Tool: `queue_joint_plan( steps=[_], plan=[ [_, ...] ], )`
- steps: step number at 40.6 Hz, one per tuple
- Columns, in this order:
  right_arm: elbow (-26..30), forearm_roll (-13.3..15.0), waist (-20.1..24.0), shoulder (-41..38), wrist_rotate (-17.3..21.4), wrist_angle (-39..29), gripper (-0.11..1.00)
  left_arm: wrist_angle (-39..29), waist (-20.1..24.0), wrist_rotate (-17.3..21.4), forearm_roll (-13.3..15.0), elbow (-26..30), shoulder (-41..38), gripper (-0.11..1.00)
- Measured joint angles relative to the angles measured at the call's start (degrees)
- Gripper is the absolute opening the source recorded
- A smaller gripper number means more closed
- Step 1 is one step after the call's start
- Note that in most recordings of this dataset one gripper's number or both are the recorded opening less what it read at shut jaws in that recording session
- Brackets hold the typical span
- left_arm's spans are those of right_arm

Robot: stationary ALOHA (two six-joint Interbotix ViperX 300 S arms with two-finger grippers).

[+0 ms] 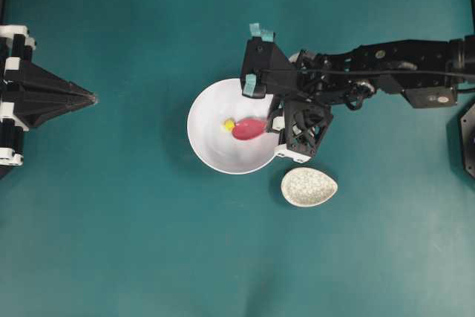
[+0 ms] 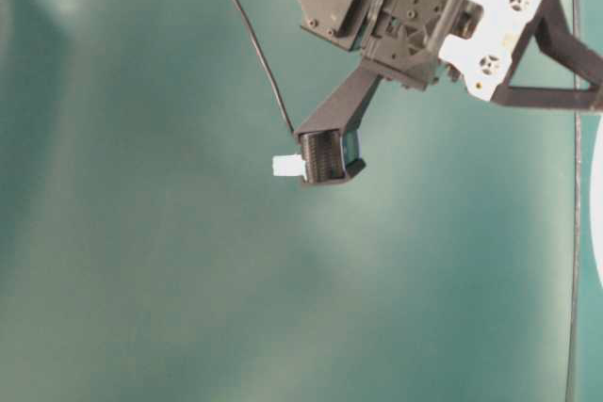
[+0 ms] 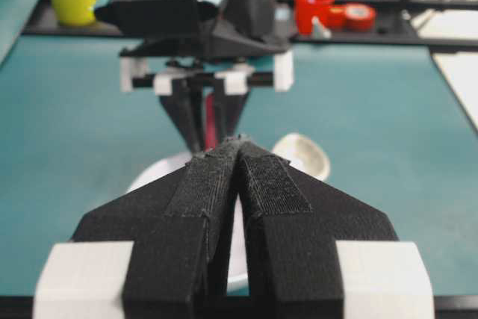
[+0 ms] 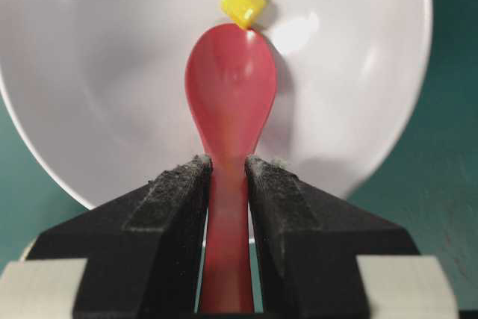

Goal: Scoop the yellow hexagonal prism block from the bowl with a spoon using the right arm.
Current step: 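Push the spoon bowl under the yellow block along the bowl floor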

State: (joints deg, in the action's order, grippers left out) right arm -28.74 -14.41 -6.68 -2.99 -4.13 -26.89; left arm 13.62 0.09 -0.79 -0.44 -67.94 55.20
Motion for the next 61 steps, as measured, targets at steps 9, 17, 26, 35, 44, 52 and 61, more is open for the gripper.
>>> queue_joint_plan(
  steps=[9,17,26,35,44,52,61],
  plan=[
    [0.7,0.0,0.0,-1.1,-0.1,1.1,0.24,-0.1,0.0,0.0,0.1,0.1,0.0,0.0],
    [0.8,0.0,0.1,-1.6,-0.1,2.4,0.24,-0.1,0.0,-0.1,0.0,0.1,-0.1,0.0],
    [0.8,0.0,0.0,-1.6,-0.2,3.9,0.24,-0.1,0.0,-0.1,0.1,0.1,-0.1,0.0],
    [0.8,1.1,0.1,-1.6,-0.2,5.9,0.24,-0.1,0.0,-0.1,0.1,0.1,-0.1,0.0],
    [0.8,2.3,0.1,-1.6,-0.1,8.3,0.24,-0.1,0.0,-0.1,0.0,0.1,0.0,0.0],
    [0.8,2.5,0.1,-1.6,-0.2,9.7,0.24,-0.1,0.0,-0.1,0.0,0.1,-0.1,0.0],
    [0.8,2.7,0.1,-1.6,-0.2,10.6,0.24,-0.1,0.0,-0.1,0.1,0.1,0.0,0.0]
  ],
)
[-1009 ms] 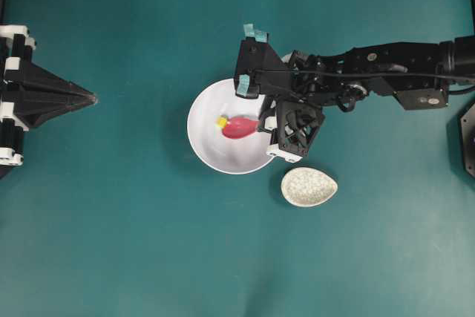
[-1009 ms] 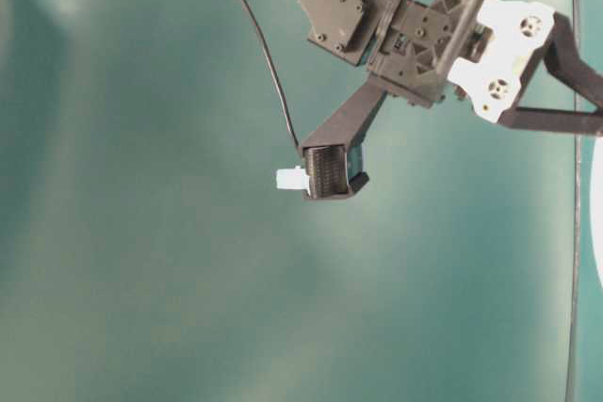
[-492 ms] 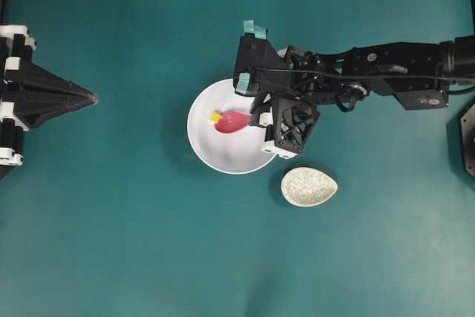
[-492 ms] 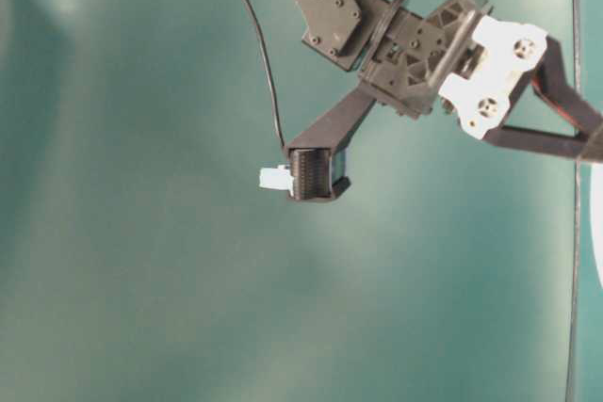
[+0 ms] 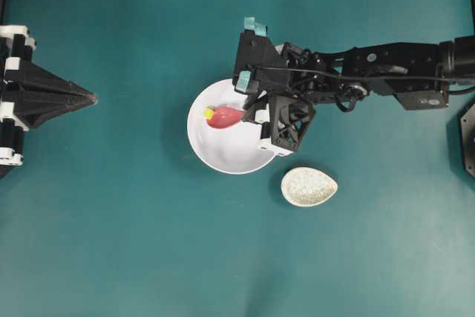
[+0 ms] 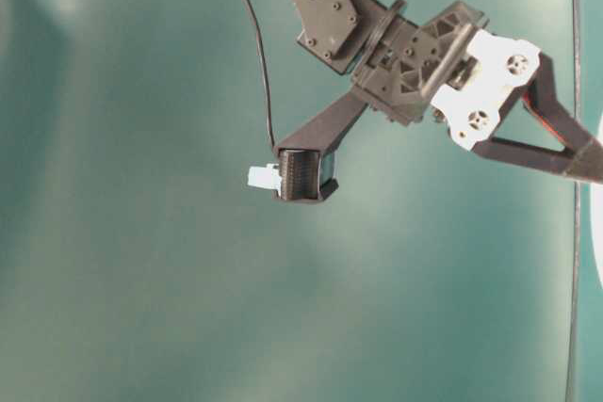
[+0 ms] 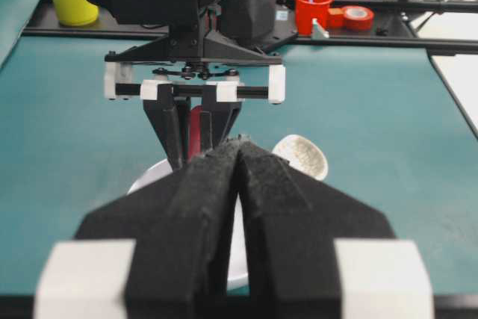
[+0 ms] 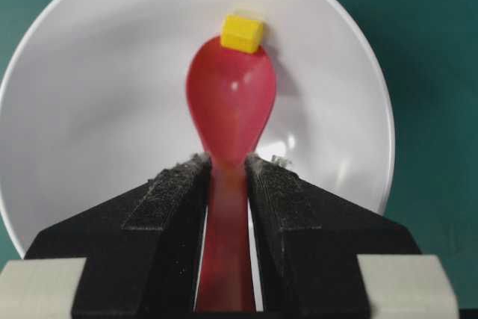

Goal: Scoop the yellow hexagonal prism block from the bowl with a spoon using the right arm.
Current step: 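Push the spoon bowl under the yellow block along the bowl floor, then tilt the spoon up, holding the yellow block on it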

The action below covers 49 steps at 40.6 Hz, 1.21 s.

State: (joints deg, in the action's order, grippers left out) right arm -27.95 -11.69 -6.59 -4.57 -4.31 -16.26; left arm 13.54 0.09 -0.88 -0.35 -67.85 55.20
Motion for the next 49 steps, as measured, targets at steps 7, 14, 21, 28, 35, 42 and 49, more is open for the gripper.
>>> queue_joint_plan(
  steps=[7,14,21,28,35,42,49],
  plan=[
    [0.0,0.0,0.0,0.0,0.1,0.2,0.24,-0.1,0.0,0.0,0.0,0.0,0.0,0.0],
    [0.0,0.1,0.0,0.0,0.0,0.2,0.24,-0.1,0.0,0.0,-0.1,0.0,0.0,0.0],
    [0.0,0.0,0.0,0.0,0.1,0.3,0.24,-0.1,0.0,0.0,0.0,0.0,0.0,0.0],
    [-1.1,0.0,0.0,0.0,0.3,1.4,0.24,-0.1,0.0,0.0,0.0,0.0,0.0,0.0],
    [-2.2,0.0,0.1,0.0,0.4,3.5,0.24,0.0,0.0,0.0,0.0,0.0,0.0,0.0],
    [-2.7,0.0,0.3,-0.5,0.4,4.7,0.24,0.0,0.1,0.0,-0.1,0.0,-0.1,0.0],
    [-2.7,0.1,0.7,-1.3,0.4,5.5,0.24,-0.1,0.0,0.0,0.0,0.0,0.0,0.0]
  ],
)
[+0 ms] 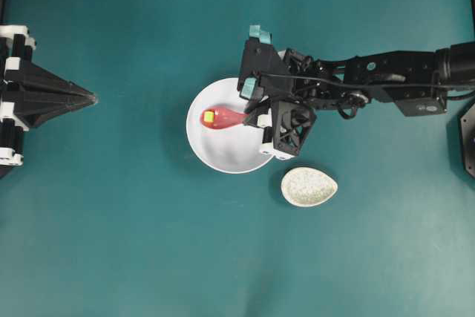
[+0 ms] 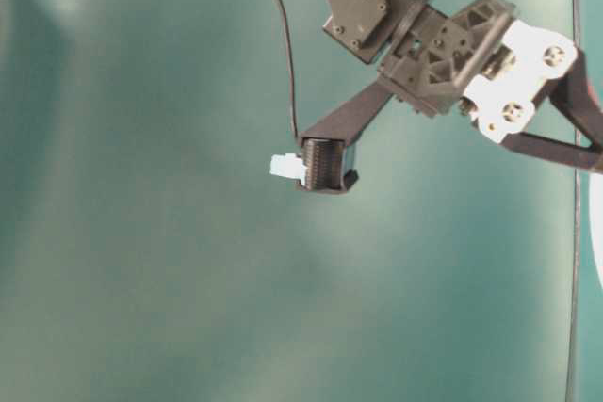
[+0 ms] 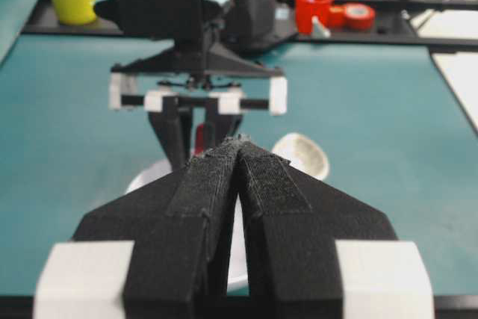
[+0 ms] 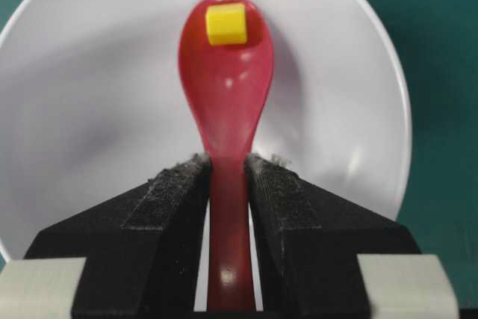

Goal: Scoop the yellow hexagonal prism block from the bowl with a spoon using the right arm.
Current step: 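Tilt the spoon up, holding the yellow block on it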

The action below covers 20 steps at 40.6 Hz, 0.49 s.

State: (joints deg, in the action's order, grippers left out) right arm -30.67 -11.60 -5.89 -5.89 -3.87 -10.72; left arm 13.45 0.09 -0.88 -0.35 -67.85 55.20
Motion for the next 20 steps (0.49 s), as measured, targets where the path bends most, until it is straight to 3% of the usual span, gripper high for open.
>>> queue_joint_plan(
  steps=[20],
  plan=[
    [0.0,-0.1,0.3,-0.4,0.0,0.6,0.24,0.0,0.0,0.0,0.0,0.0,0.0,0.0]
  ],
)
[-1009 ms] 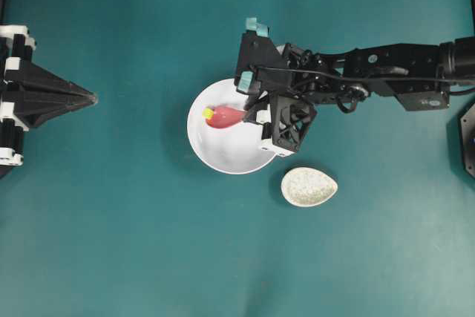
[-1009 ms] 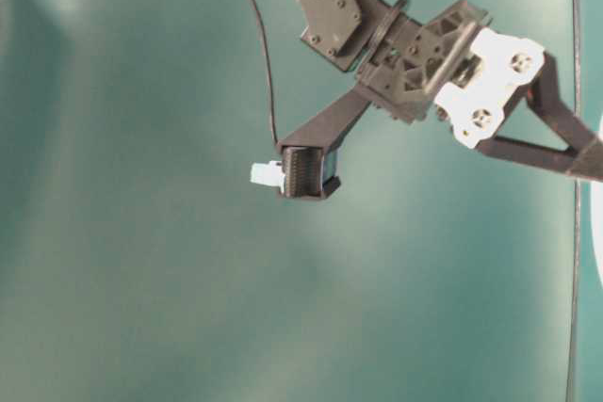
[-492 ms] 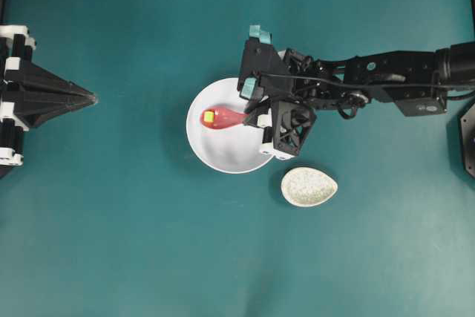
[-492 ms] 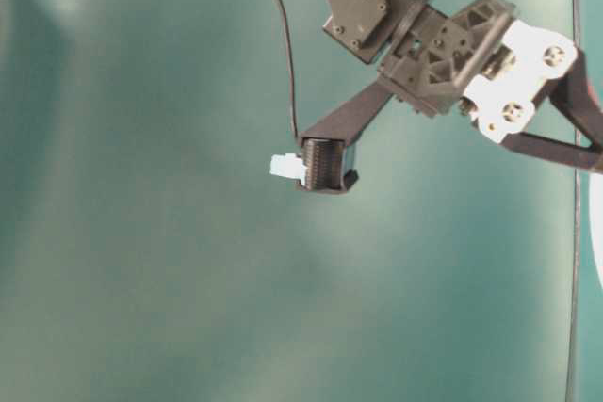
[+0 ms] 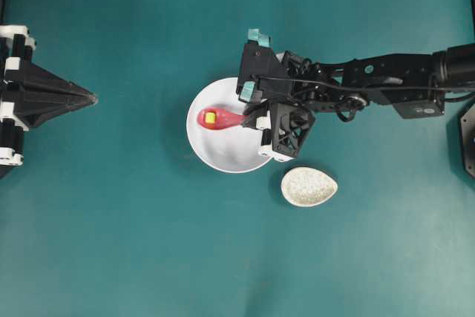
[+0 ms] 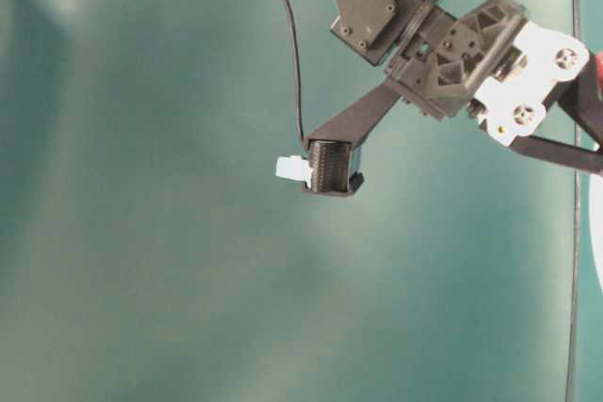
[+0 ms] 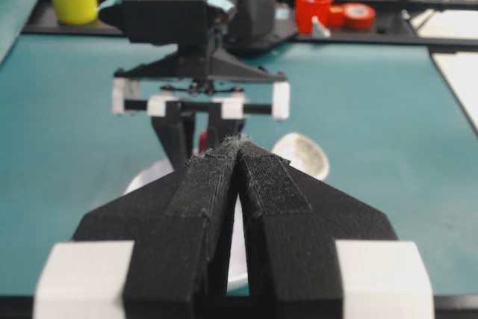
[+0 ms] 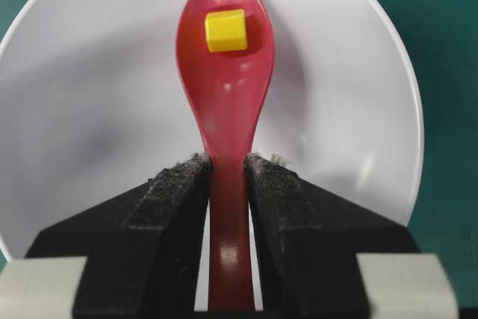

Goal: Scoop the yellow hexagonal prism block from the bowl with a spoon using the right arm.

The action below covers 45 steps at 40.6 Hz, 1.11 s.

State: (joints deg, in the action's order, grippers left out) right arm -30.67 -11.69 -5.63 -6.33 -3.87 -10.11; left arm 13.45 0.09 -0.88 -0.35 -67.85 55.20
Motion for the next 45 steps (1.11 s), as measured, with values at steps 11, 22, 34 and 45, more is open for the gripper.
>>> queue_joint_plan(
  steps=[11,22,34,45],
  plan=[
    [0.0,0.1,0.0,2.5,0.0,-2.5,0.24,-0.3,0.0,0.0,-0.1,0.0,-0.1,0.0],
    [0.0,0.6,0.0,10.0,0.0,-6.8,0.24,-0.4,0.0,0.0,0.0,0.0,0.0,0.0],
    [0.0,3.8,0.0,18.8,-0.1,-11.6,0.24,-0.7,0.0,0.0,0.0,0.0,0.0,0.0],
    [0.0,4.7,-0.1,22.3,-0.1,-11.9,0.24,-0.7,0.0,0.0,0.0,0.0,-0.1,0.0]
  ],
)
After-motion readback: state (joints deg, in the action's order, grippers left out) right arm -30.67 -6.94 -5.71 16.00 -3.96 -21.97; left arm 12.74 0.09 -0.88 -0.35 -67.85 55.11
